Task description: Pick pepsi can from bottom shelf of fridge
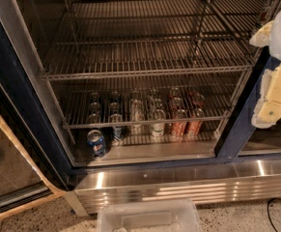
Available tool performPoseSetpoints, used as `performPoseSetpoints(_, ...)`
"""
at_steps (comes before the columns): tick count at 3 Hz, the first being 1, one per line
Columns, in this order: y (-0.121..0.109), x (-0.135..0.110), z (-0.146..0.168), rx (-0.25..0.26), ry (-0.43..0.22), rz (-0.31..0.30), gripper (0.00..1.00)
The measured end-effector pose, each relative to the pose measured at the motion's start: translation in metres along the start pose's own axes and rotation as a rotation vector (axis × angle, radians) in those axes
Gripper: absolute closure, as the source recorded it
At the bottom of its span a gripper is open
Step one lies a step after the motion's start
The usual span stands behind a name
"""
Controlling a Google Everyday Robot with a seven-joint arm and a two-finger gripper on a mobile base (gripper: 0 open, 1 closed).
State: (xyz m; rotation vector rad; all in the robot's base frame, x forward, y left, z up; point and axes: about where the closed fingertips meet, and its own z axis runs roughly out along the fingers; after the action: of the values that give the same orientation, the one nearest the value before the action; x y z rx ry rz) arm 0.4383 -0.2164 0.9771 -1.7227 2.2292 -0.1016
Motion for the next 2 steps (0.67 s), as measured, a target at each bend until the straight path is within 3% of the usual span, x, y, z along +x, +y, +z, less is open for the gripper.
performPoseSetpoints(1, 0.0000, 0.0000, 0.0000, 0.000, 0.000, 0.000, 0.00)
performPoseSetpoints(2, -0.0006, 0.0004, 0.0062, 0.033, -0.017, 0.015, 0.00)
